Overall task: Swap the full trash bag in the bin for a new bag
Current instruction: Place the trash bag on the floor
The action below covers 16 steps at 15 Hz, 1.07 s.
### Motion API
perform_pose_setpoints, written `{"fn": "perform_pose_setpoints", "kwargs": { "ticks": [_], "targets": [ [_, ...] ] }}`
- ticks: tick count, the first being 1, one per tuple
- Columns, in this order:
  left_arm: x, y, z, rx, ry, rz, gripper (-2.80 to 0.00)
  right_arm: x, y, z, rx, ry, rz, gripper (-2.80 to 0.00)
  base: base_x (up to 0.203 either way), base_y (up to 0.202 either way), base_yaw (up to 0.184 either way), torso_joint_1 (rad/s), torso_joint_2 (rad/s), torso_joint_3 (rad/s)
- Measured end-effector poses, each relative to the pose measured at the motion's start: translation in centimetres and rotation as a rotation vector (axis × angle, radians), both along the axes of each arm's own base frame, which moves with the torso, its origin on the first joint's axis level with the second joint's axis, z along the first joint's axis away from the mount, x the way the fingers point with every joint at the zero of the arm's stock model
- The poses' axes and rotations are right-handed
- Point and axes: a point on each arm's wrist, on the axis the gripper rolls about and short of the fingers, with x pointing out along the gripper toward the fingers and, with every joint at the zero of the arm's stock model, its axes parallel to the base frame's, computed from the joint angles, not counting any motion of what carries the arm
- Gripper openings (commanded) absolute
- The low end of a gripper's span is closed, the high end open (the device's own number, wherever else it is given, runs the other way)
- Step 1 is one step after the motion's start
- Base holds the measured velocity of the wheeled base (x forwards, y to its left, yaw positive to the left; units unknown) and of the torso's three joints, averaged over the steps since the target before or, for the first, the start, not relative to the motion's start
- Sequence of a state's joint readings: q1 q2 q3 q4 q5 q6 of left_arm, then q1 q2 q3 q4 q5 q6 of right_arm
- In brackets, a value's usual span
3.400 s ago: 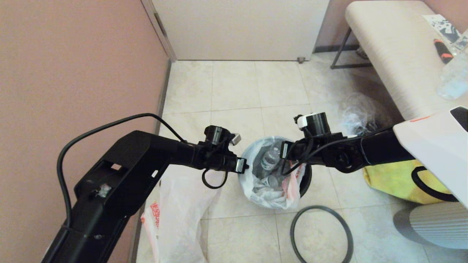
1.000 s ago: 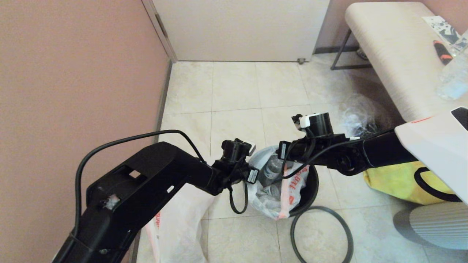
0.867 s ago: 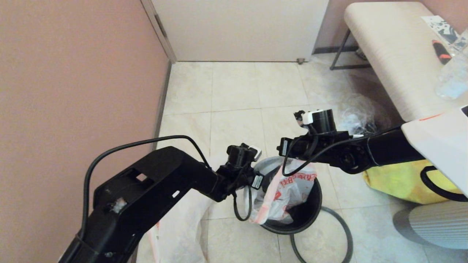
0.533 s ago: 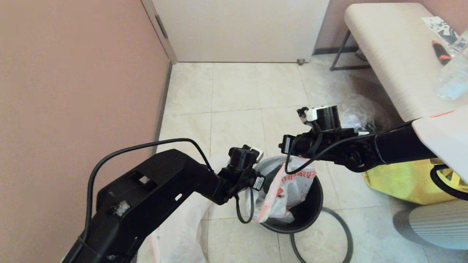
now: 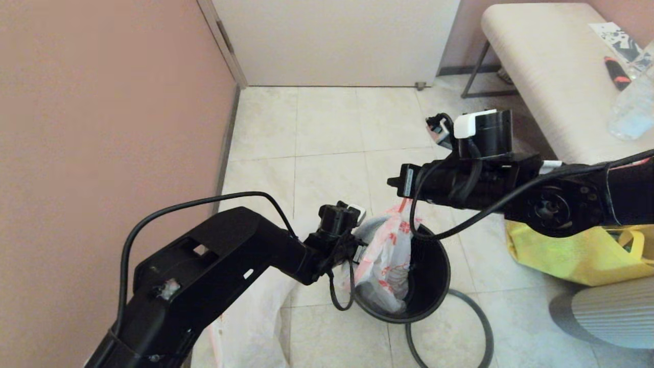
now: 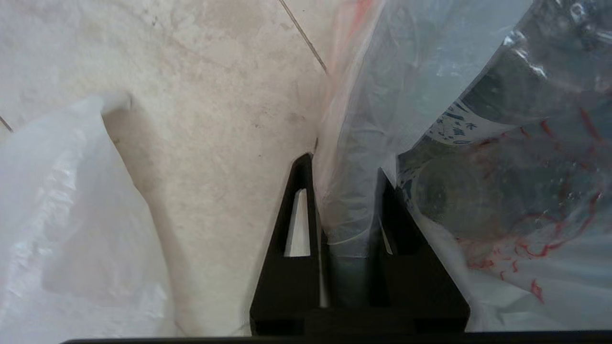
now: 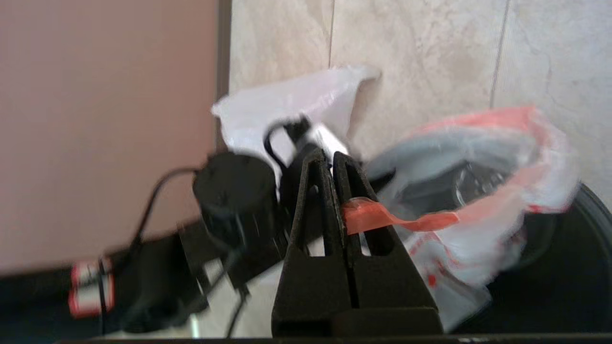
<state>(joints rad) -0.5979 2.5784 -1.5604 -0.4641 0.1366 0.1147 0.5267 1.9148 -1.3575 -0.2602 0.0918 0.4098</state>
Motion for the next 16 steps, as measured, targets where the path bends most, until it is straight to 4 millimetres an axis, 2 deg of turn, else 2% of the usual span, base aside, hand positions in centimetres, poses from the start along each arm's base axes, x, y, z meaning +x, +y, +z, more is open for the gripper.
{"fn": "perform_pose_setpoints", "kwargs": {
  "ticks": [4, 10, 11, 13, 16],
  "targets": [
    [-0.7, 1.0, 4.3, -0.091, -0.049, 0.054, 0.00, -1.8, -0.6, -0.7, -0.061, 0.008, 0.018, -2.80, 0.000, 0.000, 0.000, 0.000, 0.00, 0.000],
    [-5.5, 3.4, 13.0, -0.198, -0.156, 0.046, 0.00, -2.9, -1.3, -1.0, -0.163, 0.001, 0.009, -2.80, 0.000, 0.000, 0.000, 0.000, 0.00, 0.000],
    [-6.4, 4.0, 14.0, -0.203, -0.159, 0.048, -2.80, -3.0, -1.5, -0.7, -0.173, -0.010, -0.004, -2.80, 0.000, 0.000, 0.000, 0.000, 0.00, 0.000],
    [-8.3, 6.1, 14.2, -0.189, -0.128, 0.070, -2.80, -3.9, -1.9, 0.8, -0.190, -0.039, -0.014, -2.80, 0.000, 0.000, 0.000, 0.000, 0.00, 0.000],
    [-10.3, 10.0, 11.3, -0.158, -0.048, 0.140, -2.80, -6.0, -2.4, 5.4, -0.168, -0.121, -0.024, -2.80, 0.000, 0.000, 0.000, 0.000, 0.00, 0.000]
  ]
}}
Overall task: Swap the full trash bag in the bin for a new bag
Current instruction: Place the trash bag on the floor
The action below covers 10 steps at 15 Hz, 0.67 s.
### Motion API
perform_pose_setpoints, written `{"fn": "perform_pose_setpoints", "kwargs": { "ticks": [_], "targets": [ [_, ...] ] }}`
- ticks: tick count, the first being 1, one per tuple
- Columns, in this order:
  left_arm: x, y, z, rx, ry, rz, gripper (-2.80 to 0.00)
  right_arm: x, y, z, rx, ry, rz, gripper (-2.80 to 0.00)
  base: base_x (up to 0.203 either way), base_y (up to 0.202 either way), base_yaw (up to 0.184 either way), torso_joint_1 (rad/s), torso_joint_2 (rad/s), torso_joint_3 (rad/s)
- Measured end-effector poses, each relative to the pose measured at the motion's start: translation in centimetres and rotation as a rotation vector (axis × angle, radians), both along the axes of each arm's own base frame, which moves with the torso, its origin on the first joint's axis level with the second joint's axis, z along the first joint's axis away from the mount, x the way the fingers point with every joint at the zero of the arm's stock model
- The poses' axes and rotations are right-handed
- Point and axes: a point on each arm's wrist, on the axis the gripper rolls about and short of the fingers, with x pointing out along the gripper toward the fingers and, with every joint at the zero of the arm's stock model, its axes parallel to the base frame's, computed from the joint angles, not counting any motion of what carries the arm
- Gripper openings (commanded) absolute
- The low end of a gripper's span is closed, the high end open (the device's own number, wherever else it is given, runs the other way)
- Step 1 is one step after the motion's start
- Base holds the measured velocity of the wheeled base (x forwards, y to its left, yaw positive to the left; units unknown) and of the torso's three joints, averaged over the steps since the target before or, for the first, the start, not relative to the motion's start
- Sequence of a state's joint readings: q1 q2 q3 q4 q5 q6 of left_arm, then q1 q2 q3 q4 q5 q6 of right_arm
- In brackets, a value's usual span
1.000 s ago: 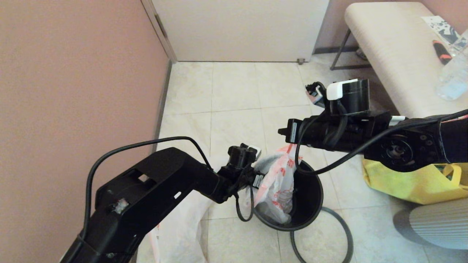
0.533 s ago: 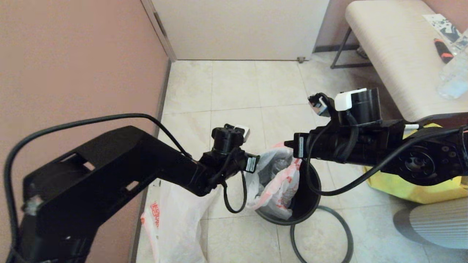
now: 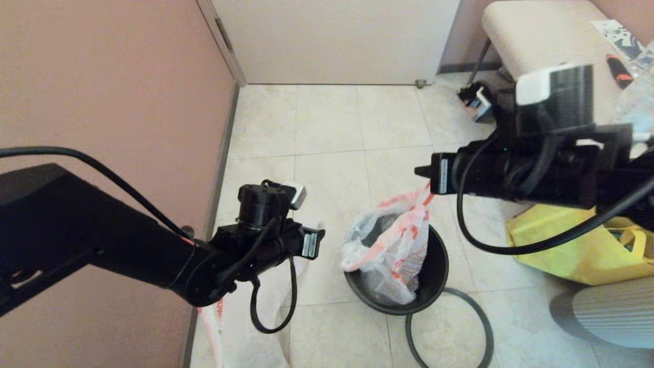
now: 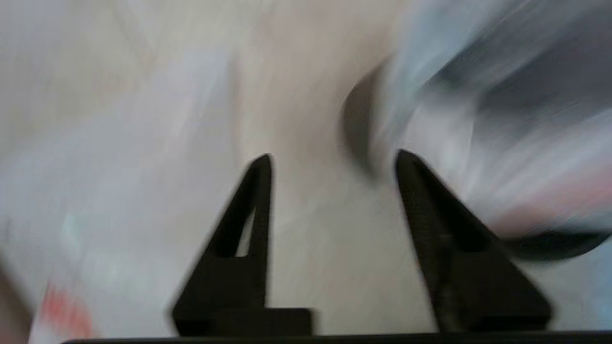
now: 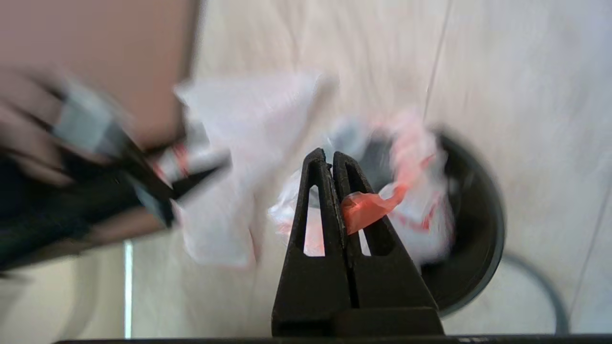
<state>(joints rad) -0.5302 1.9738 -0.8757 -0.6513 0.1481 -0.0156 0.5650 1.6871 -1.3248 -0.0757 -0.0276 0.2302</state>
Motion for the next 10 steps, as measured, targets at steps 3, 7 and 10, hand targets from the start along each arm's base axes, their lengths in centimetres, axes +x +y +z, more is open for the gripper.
{"fn": "perform_pose_setpoints", "kwargs": {
  "ticks": [3, 7, 10],
  "targets": [
    [-0.4, 2.9, -4.9, -0.024, 0.043, 0.067, -2.80, -2.4, -0.3, 5.5, 0.030, -0.131, -0.016, -2.80, 0.000, 0.000, 0.000, 0.000, 0.00, 0.000],
    [-0.5, 4.6, -11.9, -0.054, 0.008, 0.094, -2.80, -6.4, -1.9, 13.3, 0.065, -0.342, -0.095, -2.80, 0.000, 0.000, 0.000, 0.000, 0.00, 0.000],
    [-0.7, 5.3, -14.5, -0.065, 0.000, 0.072, -2.80, -8.3, -3.7, 17.3, -0.031, -0.527, -0.221, -2.80, 0.000, 0.000, 0.000, 0.000, 0.00, 0.000]
  ]
}}
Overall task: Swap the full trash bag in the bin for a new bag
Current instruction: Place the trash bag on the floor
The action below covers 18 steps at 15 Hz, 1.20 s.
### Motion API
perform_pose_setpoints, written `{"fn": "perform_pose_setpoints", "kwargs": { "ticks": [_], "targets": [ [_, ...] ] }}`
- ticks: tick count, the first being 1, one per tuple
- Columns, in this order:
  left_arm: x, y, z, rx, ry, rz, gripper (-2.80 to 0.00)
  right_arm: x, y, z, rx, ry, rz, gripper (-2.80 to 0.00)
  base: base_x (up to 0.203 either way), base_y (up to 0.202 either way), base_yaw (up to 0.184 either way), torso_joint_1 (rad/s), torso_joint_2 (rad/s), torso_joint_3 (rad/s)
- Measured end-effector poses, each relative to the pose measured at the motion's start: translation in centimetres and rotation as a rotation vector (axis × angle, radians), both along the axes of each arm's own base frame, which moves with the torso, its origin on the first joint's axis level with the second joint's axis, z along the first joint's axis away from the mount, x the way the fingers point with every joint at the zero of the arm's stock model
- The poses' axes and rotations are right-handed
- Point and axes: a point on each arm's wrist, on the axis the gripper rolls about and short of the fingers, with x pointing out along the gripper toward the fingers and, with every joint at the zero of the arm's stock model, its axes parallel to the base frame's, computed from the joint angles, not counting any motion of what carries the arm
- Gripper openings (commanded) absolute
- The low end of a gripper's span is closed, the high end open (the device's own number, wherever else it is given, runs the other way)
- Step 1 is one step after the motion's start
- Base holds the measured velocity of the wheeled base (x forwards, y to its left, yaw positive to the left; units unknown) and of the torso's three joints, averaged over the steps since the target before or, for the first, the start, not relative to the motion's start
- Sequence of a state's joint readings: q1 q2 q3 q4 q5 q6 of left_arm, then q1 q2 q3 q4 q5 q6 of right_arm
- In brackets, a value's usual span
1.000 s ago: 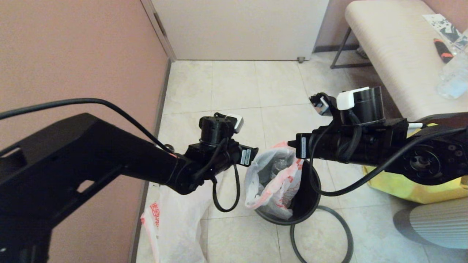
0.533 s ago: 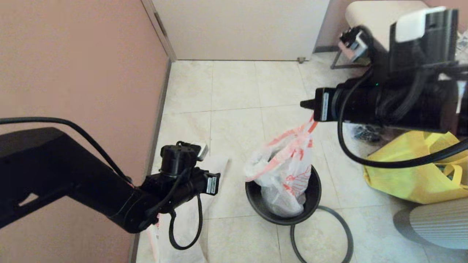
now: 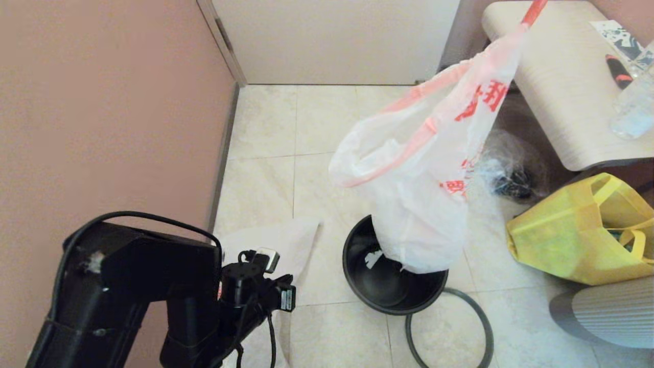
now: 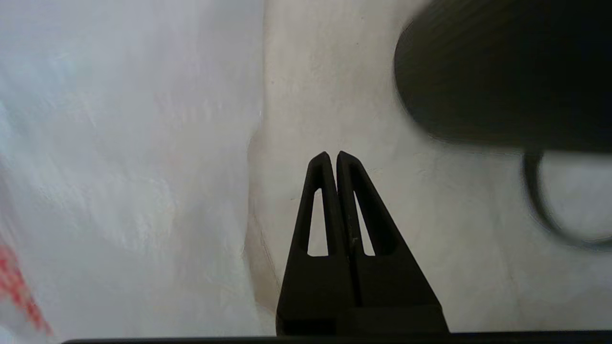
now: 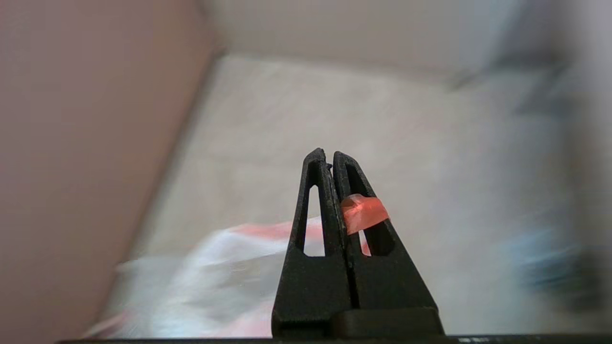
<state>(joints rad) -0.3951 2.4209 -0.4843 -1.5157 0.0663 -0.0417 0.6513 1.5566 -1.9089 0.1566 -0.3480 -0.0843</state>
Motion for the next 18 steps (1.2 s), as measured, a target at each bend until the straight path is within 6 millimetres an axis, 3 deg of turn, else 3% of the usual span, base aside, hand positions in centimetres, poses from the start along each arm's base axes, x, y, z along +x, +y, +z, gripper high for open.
{"fn": "perform_pose_setpoints", "kwargs": {
  "ticks": [4, 8, 11, 15, 16, 18],
  "targets": [
    [-0.5, 0.4, -1.5, 0.007, 0.056, -0.023, -2.80, 0.0, -1.0, 2.0, -0.016, -0.151, -0.108, -2.80, 0.000, 0.000, 0.000, 0.000, 0.00, 0.000],
    [-0.5, 0.4, -1.8, 0.007, 0.068, -0.033, -2.80, 2.2, -3.6, 2.5, 0.015, -0.224, -0.269, -2.80, 0.000, 0.000, 0.000, 0.000, 0.00, 0.000],
    [-0.2, 0.2, -1.8, 0.000, 0.058, -0.044, -2.80, 6.3, -5.6, 1.0, 0.038, -0.212, -0.389, -2.80, 0.000, 0.000, 0.000, 0.000, 0.00, 0.000],
    [0.3, 0.0, -1.7, -0.007, 0.040, -0.049, -2.80, 14.4, -7.8, -3.9, 0.092, -0.107, -0.470, -2.80, 0.000, 0.000, 0.000, 0.000, 0.00, 0.000],
    [0.5, -0.1, -1.6, -0.010, 0.035, -0.051, -2.80, 16.6, -8.5, -5.5, 0.086, -0.085, -0.486, 0.00, 0.000, 0.000, 0.000, 0.000, 0.00, 0.000],
    [0.7, -0.2, -1.6, -0.023, 0.029, -0.071, -2.80, 21.4, -10.2, -9.1, 0.050, -0.055, -0.522, 0.00, 0.000, 0.000, 0.000, 0.000, 0.00, 0.000]
  ]
}}
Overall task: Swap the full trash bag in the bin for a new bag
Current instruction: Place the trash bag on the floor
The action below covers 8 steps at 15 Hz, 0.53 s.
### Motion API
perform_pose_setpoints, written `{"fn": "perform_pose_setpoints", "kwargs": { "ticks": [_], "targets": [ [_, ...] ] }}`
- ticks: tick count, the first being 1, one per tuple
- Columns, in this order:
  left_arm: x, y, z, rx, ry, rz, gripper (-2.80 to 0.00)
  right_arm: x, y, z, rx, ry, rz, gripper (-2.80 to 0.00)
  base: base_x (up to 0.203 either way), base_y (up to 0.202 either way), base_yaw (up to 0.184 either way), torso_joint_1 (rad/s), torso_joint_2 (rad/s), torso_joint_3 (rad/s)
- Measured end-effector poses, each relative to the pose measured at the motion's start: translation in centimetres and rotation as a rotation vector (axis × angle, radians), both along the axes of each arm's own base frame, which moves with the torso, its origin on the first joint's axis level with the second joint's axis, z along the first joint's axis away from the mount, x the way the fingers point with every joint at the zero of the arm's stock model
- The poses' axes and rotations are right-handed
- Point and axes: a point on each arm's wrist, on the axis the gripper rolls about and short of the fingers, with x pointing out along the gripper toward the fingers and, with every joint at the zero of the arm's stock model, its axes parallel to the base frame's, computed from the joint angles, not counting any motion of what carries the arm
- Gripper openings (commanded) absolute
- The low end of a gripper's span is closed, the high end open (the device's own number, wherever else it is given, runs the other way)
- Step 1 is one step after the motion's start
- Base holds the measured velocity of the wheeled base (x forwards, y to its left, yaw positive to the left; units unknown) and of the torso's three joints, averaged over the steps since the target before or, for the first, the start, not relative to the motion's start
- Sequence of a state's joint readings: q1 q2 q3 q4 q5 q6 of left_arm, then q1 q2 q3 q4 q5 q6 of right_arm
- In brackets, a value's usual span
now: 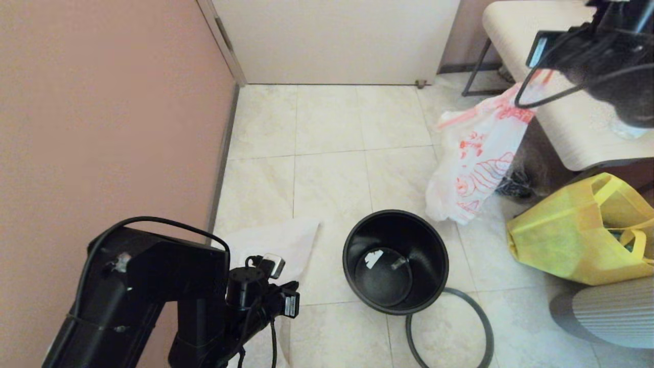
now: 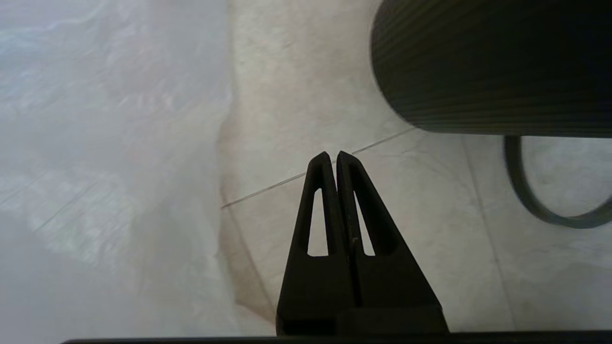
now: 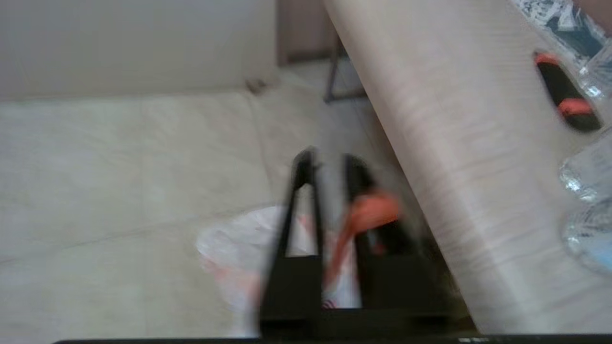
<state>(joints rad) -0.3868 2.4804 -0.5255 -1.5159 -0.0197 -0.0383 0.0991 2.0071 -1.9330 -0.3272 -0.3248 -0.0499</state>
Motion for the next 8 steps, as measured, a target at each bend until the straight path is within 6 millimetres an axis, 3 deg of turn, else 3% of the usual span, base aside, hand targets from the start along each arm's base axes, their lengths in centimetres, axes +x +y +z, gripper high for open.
{"fn": "perform_pose_setpoints", "kwargs": {
  "ticks": [4, 6, 8],
  "targets": [
    [0.1, 0.0, 0.0, -0.003, -0.004, -0.005, -2.80, 8.5, -3.1, -9.9, -0.153, 0.071, -0.089, 0.00, 0.000, 0.000, 0.000, 0.000, 0.00, 0.000],
    [0.1, 0.0, 0.0, -0.001, 0.000, -0.012, -2.80, 10.2, -3.2, -13.3, -0.184, 0.119, -0.106, 0.00, 0.000, 0.000, 0.000, 0.000, 0.00, 0.000],
    [0.1, 0.0, 0.0, 0.007, -0.005, -0.018, -2.80, 10.1, -2.6, -14.7, -0.178, 0.262, -0.090, 0.00, 0.000, 0.000, 0.000, 0.000, 0.00, 0.000]
  ]
}}
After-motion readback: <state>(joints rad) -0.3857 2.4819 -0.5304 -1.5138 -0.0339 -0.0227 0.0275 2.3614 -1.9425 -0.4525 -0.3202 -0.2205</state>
